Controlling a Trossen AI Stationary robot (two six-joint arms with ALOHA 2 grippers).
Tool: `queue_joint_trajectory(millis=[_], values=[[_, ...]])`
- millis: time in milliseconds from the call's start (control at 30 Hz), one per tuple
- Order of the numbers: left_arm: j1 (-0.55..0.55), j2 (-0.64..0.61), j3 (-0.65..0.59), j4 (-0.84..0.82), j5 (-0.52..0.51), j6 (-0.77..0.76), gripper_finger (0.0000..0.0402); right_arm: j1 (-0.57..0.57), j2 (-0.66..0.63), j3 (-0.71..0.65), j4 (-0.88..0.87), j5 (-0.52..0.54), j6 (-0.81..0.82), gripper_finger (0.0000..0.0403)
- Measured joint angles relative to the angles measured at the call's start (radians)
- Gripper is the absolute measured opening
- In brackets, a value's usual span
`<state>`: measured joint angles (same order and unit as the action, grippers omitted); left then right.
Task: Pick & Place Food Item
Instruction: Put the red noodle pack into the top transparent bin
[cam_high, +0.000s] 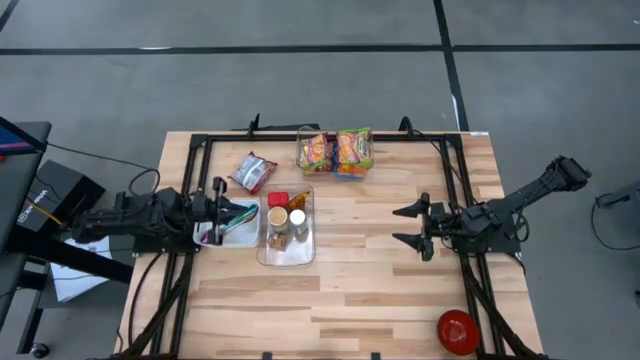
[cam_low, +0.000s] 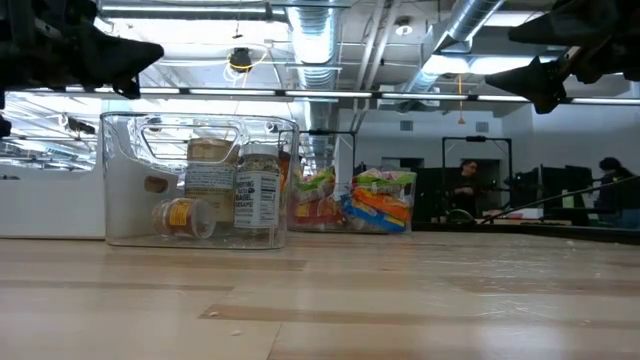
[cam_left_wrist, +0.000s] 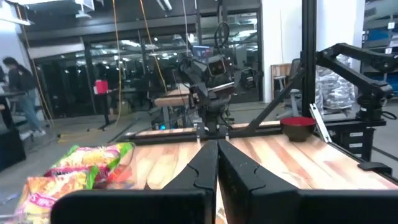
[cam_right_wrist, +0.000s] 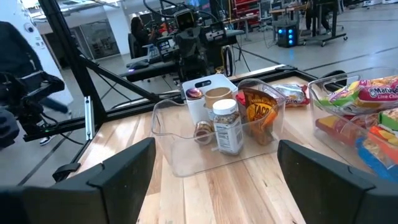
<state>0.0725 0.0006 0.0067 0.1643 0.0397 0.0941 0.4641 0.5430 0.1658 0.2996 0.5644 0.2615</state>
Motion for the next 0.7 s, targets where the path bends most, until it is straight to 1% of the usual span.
queue_joint_trajectory(millis=[100, 267, 333, 400, 533, 633, 700], values=[[0.041, 0.001, 0.000, -0.015, 0.052, -0.021, 0.0005, -0.005, 0.000, 0.000, 0.000, 0.009, -0.005, 0.0330], [0.064, 0.029, 0.000, -0.012, 0.055, -0.023, 0.0009, -0.068, 0.000, -0.010, 0.003, 0.010, -0.007, 0.0331], [0.064, 0.043, 0.000, -0.014, 0.056, -0.024, 0.0011, -0.107, 0.000, -0.018, 0.021, -0.010, -0.009, 0.0330], [0.064, 0.061, 0.000, -0.012, 0.056, -0.026, 0.0012, -0.156, 0.000, -0.034, 0.061, -0.075, -0.023, 0.0331], [0.064, 0.095, 0.000, -0.007, 0.055, -0.027, 0.0013, -0.285, 0.000, -0.070, 0.120, -0.261, -0.070, 0.0331], [0.064, 0.120, 0.000, -0.006, 0.055, -0.027, 0.0013, -0.390, -0.002, -0.076, 0.108, -0.388, -0.098, 0.0330], [0.064, 0.136, 0.000, -0.007, 0.055, -0.025, 0.0013, -0.450, -0.030, -0.077, 0.075, -0.461, -0.113, 0.0330]])
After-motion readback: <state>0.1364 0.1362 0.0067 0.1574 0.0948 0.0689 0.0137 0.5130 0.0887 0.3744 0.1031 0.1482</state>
